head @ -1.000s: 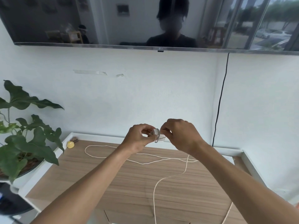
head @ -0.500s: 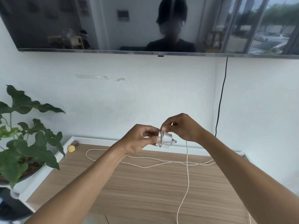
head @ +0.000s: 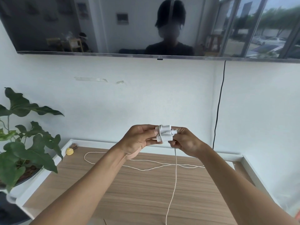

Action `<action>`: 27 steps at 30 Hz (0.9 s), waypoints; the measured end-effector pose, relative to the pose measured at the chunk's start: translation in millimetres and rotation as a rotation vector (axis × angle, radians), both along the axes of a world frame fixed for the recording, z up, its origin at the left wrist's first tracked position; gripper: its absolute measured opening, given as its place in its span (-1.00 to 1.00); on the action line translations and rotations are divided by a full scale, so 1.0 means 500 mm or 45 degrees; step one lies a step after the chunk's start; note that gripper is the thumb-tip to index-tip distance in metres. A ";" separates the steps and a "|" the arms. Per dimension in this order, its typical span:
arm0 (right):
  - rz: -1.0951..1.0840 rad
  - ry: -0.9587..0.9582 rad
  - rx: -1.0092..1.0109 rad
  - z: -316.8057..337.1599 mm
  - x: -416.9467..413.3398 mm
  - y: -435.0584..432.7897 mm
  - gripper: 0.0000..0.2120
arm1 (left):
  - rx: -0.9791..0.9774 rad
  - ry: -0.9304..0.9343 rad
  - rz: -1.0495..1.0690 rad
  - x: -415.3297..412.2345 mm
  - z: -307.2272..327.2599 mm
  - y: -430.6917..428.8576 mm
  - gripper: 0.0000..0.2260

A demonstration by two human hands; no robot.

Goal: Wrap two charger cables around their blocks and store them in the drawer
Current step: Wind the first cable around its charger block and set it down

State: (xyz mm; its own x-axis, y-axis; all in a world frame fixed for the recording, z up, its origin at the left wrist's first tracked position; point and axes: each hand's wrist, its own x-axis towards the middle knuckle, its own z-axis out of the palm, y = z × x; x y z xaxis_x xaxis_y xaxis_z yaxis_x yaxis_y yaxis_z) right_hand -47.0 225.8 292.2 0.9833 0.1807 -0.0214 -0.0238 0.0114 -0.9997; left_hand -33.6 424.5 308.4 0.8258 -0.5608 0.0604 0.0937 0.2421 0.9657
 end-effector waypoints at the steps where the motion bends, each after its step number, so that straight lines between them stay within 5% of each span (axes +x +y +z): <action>1: -0.002 0.021 0.057 -0.010 -0.003 0.001 -0.73 | -0.031 0.012 0.005 0.000 0.004 0.000 -0.77; 6: -0.217 -0.074 0.039 -0.042 -0.029 0.053 -0.76 | -0.049 0.085 0.175 0.011 0.010 -0.005 -0.86; 10: -0.408 -0.229 -0.506 -0.057 -0.040 0.097 -0.78 | 0.094 0.107 0.374 0.023 -0.014 -0.013 -0.85; 15: -0.347 -0.355 -1.075 -0.044 -0.049 0.106 -0.71 | 0.206 0.092 0.514 0.023 -0.040 -0.018 -0.88; 21: -0.281 -0.303 -1.370 0.000 -0.059 0.092 -0.68 | 0.415 -0.145 0.551 0.016 -0.057 -0.016 -1.00; 25: -0.272 -0.359 -1.511 0.053 -0.065 0.083 -0.72 | 0.498 -0.202 0.547 0.024 -0.063 -0.002 -0.78; 27: -0.241 -0.428 -1.560 0.082 -0.059 0.072 -0.80 | 0.455 -0.205 0.523 0.030 -0.056 -0.004 -0.82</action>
